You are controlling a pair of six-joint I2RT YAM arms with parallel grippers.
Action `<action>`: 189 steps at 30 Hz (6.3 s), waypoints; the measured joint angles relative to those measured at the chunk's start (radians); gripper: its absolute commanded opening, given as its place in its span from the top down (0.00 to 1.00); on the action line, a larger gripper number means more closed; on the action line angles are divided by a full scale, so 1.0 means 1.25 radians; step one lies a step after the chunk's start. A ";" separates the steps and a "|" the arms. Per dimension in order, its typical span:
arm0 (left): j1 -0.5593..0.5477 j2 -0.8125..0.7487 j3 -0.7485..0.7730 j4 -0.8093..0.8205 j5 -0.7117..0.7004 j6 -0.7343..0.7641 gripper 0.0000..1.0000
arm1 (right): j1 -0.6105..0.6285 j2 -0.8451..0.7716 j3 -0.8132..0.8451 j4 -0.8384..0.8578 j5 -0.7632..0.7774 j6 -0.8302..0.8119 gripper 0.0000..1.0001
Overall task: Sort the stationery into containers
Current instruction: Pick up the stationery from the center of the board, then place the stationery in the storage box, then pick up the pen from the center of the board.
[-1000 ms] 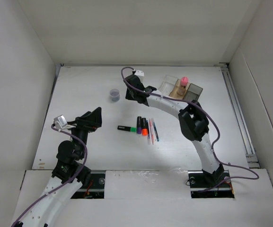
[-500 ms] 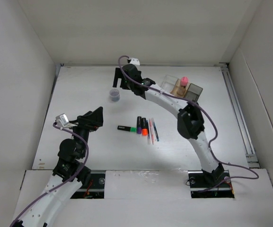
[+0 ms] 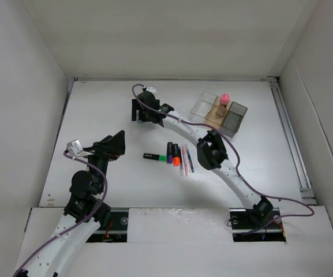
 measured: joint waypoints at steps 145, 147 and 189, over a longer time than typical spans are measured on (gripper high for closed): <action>0.000 0.088 0.003 -0.016 0.000 -0.027 0.18 | 0.196 -0.591 -1.000 0.262 0.039 -0.116 0.15; 0.000 0.088 0.003 -0.016 0.001 -0.026 0.18 | 0.196 -0.578 -0.997 0.257 0.045 -0.126 0.18; 0.000 0.528 0.127 0.081 0.341 0.061 0.18 | -0.280 -0.733 -0.898 0.307 -0.033 0.076 0.79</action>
